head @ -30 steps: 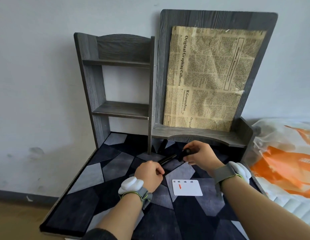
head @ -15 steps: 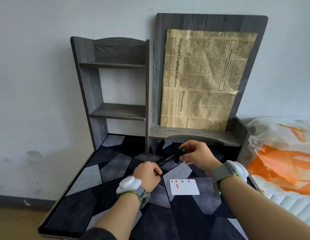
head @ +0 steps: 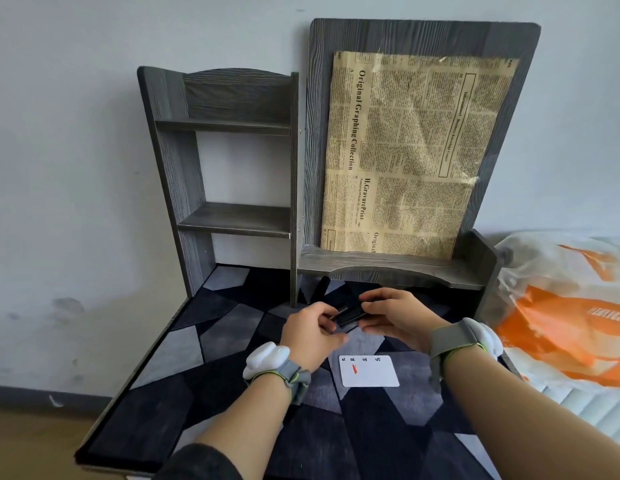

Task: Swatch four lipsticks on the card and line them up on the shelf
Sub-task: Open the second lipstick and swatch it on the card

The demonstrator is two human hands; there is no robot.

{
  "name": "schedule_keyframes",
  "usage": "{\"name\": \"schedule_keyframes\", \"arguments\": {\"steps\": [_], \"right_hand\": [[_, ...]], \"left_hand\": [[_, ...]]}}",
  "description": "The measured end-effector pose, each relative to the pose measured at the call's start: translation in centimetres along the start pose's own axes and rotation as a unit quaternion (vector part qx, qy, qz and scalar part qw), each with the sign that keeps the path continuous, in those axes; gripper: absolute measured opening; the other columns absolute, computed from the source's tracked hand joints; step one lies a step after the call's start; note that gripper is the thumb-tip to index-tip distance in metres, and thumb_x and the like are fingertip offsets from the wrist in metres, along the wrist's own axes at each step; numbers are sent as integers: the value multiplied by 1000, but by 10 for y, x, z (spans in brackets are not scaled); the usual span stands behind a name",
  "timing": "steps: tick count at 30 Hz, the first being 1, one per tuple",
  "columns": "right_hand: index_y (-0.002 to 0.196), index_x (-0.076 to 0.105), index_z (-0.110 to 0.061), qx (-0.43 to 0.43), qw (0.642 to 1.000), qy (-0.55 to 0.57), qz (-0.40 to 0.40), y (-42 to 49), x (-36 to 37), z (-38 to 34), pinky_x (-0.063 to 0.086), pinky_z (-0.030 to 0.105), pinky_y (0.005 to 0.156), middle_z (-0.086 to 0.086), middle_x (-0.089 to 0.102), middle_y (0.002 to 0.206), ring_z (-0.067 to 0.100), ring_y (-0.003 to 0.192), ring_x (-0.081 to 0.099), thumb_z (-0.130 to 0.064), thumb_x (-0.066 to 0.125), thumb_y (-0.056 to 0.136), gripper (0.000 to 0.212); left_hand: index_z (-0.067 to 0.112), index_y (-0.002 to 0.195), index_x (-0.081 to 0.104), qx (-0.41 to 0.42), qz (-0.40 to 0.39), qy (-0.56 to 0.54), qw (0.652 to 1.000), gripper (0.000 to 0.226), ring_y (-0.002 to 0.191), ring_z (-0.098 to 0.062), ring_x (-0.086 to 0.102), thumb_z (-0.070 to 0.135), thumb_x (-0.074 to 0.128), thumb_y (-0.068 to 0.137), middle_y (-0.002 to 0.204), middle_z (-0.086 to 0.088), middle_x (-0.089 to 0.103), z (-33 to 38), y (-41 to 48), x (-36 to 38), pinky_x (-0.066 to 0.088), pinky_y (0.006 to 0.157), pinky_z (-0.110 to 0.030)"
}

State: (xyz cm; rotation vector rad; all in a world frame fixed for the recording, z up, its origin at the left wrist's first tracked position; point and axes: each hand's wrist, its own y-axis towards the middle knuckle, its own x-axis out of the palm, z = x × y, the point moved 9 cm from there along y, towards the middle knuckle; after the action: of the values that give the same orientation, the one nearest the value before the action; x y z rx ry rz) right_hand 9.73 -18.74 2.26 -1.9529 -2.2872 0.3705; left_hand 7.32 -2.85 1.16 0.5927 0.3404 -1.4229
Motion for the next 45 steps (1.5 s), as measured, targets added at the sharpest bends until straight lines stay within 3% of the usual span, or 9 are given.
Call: {"name": "schedule_keyframes", "arguments": {"steps": [5,11,13,18,23,29,36,42,45], "right_hand": [[110,60,-1,22,1000,-8,-6,-1,0,7,61,30,62,24,67,93,26,70,66,-10,53,96,18],[93,59,-9,36,998,-52,1,0,-2,11,47,24,49,9,58,64,17,50,52,-28,48,99,22],[91,58,-9,31,998,-50,-3,0,0,11,45,24,49,8,55,62,16,49,49,-27,50,98,21],[91,57,-7,41,998,-47,-30,-1,10,20,45,22,49,9,56,62,15,49,50,-24,50,98,20],[86,57,-8,35,998,-53,-15,3,6,24,38,22,47,7,52,58,13,46,42,-25,49,99,23],[86,56,-8,13,998,-59,10,6,4,18,32,24,49,7,48,59,14,49,38,-24,47,99,23],[89,56,-5,-17,998,-54,20,7,7,12,25,24,48,7,43,57,13,47,32,-21,46,100,22],[92,57,-3,-32,997,-63,26,8,8,11,23,25,49,7,41,56,14,47,29,-21,46,100,23],[92,59,-3,-45,997,-64,23,10,7,8,23,25,49,8,41,57,14,48,29,-20,46,100,23]], "left_hand": [[28,92,69,22,39,-7,999,23,63,-1,58,30,78,71,71,13,62,10,1,-7,48,66,-18],[25,91,69,20,42,-16,999,17,62,2,57,29,74,76,68,15,60,10,3,-7,46,65,-14],[25,91,68,20,41,-26,999,17,63,0,58,28,74,75,69,14,62,9,2,-7,49,67,-18],[24,94,71,31,19,-12,999,22,64,4,58,26,77,73,74,12,64,3,2,-4,47,66,-11],[19,96,71,17,-6,-37,999,21,74,-14,68,29,74,78,72,2,70,-3,4,3,55,78,-30],[14,93,72,17,-33,-56,998,17,62,-12,66,27,67,83,65,-4,70,-2,12,7,57,78,-36],[3,81,70,-6,-66,-95,993,23,59,-19,60,22,60,89,62,-5,64,-3,14,11,55,69,-36],[16,69,64,-52,-101,-117,987,25,52,-14,58,23,59,92,58,-1,63,-11,15,17,51,55,-25],[11,68,63,-83,-125,-156,976,31,45,-9,54,25,56,94,55,0,60,-14,14,21,49,51,-23]]}}
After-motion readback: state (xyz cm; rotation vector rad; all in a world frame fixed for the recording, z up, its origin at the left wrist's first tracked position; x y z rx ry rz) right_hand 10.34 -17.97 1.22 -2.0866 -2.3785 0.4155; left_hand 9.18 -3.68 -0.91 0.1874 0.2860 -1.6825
